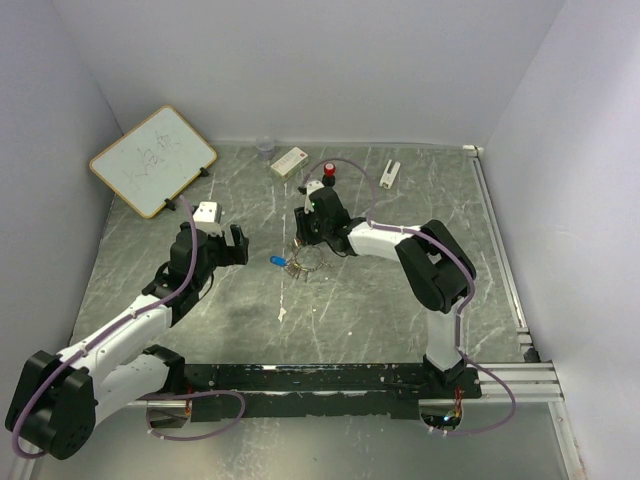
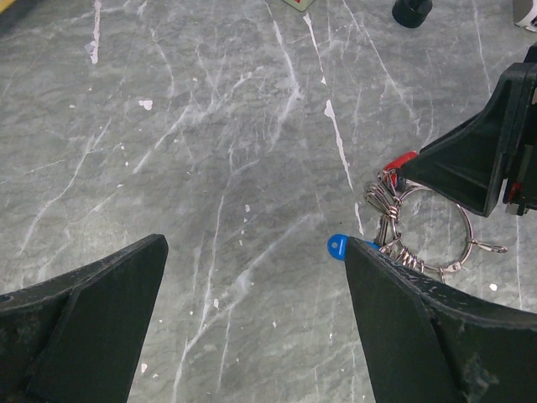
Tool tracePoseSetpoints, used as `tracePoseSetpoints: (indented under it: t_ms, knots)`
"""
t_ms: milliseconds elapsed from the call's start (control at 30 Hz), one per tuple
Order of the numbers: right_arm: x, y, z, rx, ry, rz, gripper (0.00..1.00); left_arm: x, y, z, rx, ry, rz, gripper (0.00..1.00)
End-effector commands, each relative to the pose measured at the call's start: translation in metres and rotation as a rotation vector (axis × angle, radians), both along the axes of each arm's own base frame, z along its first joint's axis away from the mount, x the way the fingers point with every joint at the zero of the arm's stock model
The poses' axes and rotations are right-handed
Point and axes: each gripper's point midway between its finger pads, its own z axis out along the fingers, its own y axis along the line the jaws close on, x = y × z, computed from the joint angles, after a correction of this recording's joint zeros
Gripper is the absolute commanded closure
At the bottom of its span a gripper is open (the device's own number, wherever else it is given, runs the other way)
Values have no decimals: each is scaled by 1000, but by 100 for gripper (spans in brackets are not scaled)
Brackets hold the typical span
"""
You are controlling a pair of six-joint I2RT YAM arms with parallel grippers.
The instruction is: Remove the keys from the keyring
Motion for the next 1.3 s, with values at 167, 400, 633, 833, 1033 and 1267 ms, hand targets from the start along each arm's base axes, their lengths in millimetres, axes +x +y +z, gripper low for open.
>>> tracePoseSetpoints:
  t_ms: [167, 400, 633, 833, 1033, 1267]
  knots:
    - [-1, 20, -3, 1, 3, 60, 66, 2, -8, 2, -33, -8, -19, 2]
    - [-2, 22, -15, -20, 16, 66, 68, 1, -6, 3, -32, -13, -15, 2]
    - [-1, 22, -18, -31, 16, 67, 69, -1, -4, 5, -33, -18, -9, 2]
    - [-2, 21, -21, -41, 22, 66, 89, -2, -2, 7, -34, -24, -3, 2]
    - [-2, 18, -15, -52, 12, 61, 100, -2, -2, 6, -35, -25, -2, 2]
    - [3, 5, 21, -106, -81, 16, 100, -1, -31, 10, -28, -35, -172, 2]
